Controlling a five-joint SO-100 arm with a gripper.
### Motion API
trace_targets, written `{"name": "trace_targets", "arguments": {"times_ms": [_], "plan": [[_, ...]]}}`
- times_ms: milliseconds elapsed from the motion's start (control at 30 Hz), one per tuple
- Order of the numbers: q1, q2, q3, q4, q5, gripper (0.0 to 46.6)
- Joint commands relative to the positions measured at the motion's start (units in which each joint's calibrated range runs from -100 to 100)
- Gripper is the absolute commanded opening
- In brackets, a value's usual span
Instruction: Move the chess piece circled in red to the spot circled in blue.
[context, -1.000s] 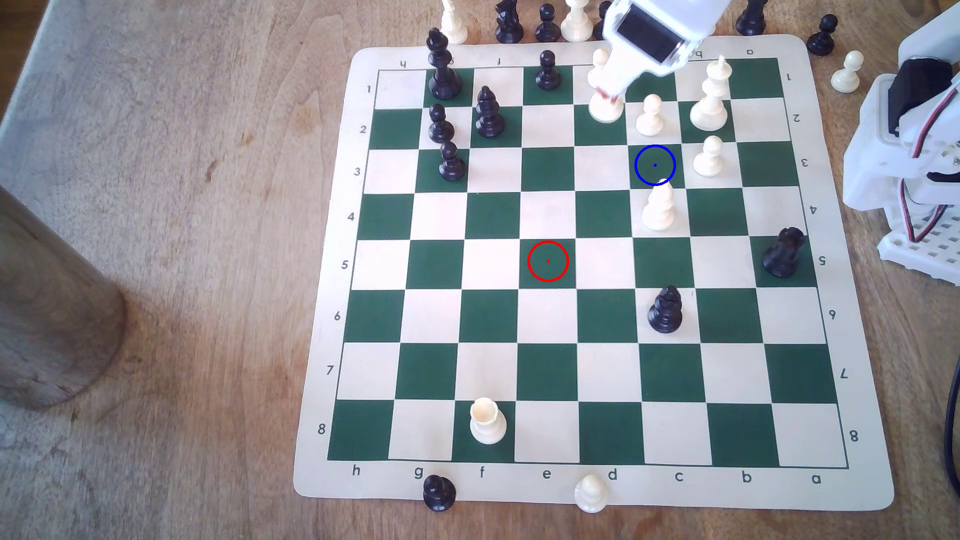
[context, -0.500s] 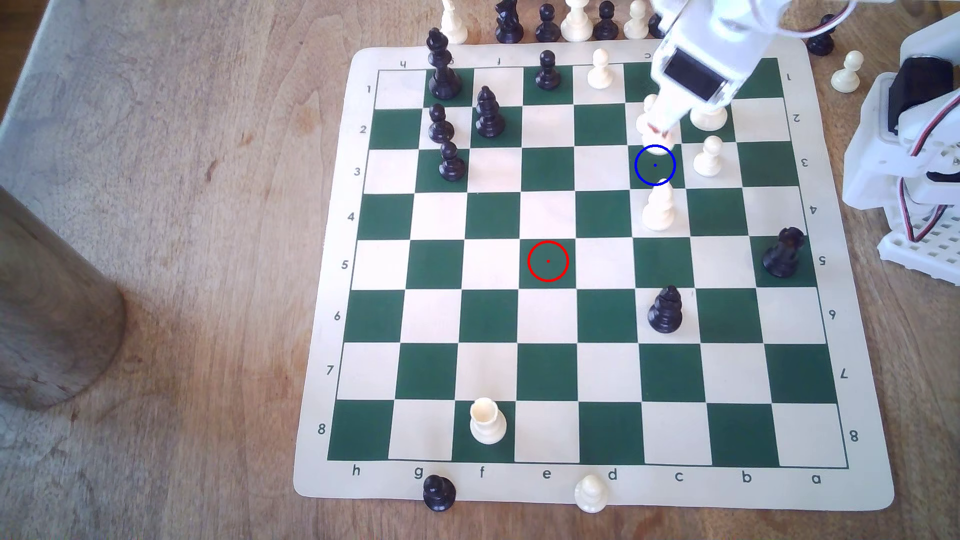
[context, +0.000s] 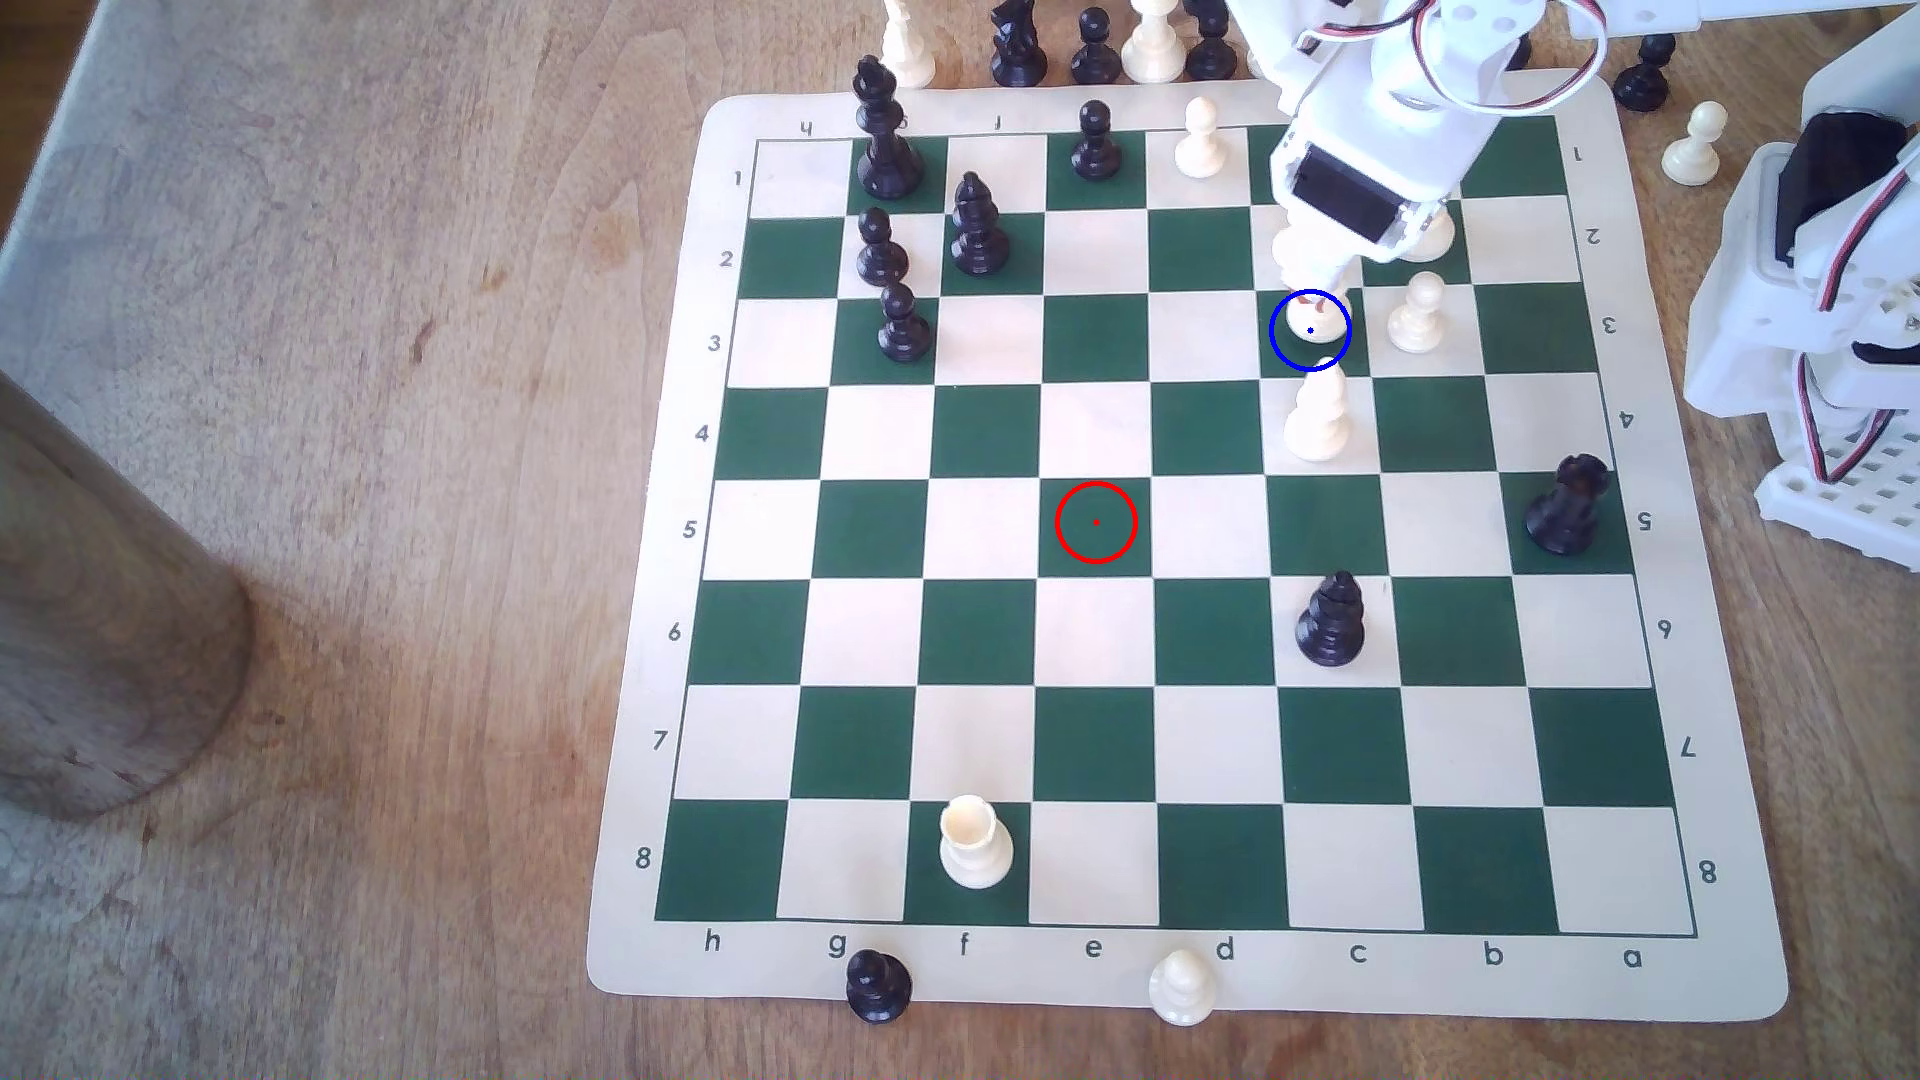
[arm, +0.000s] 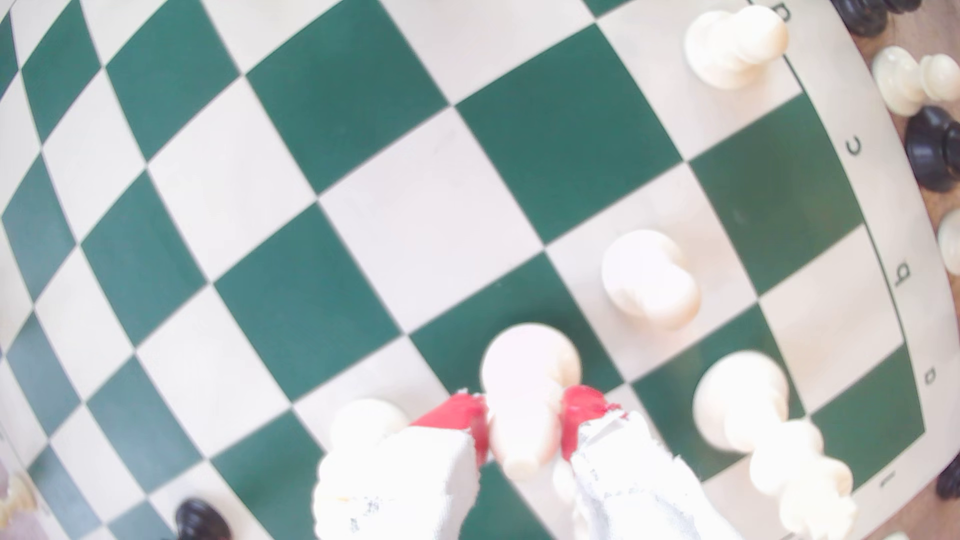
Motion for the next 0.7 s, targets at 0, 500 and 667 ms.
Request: {"name": "trace_targets", "arguments": {"times_ms": [0,500,667], "plan": [[0.5,0.17,-0.97,-2.07,-0.1,0.5],[0.5,2.71,-0.7,-2.97,0.05,3.2],[0.42,3.05,-0.61,-2.64,0.24,12.2]]}}
